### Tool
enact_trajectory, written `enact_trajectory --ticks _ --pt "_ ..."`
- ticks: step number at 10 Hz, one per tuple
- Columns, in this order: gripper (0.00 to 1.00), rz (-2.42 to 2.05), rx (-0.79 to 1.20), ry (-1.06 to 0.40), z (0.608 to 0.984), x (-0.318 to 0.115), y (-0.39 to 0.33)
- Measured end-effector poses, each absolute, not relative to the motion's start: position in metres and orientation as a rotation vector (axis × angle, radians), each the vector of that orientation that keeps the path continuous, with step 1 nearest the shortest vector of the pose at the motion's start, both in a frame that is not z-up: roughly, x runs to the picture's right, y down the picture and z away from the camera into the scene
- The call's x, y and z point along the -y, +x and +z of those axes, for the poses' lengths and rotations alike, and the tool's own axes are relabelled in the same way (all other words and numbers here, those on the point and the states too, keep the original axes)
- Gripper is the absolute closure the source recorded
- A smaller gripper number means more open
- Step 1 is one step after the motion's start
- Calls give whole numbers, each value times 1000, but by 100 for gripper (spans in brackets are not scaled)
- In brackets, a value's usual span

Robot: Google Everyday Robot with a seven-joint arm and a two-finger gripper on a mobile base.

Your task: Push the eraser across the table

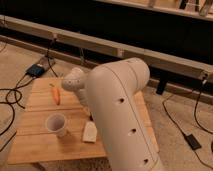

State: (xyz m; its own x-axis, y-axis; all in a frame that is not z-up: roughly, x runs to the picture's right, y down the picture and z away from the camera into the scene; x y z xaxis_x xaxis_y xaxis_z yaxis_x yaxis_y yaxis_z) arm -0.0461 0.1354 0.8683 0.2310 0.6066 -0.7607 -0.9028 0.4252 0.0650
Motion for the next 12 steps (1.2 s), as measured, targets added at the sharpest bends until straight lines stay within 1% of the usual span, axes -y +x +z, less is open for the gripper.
enact_trajectory --ticks 7,10,12 --pt "35 1147 -829 -421 862 -138 -13" --pt "35 1200 -788 -434 859 -133 -10" --pt "35 1201 -738 -474 855 -133 -23"
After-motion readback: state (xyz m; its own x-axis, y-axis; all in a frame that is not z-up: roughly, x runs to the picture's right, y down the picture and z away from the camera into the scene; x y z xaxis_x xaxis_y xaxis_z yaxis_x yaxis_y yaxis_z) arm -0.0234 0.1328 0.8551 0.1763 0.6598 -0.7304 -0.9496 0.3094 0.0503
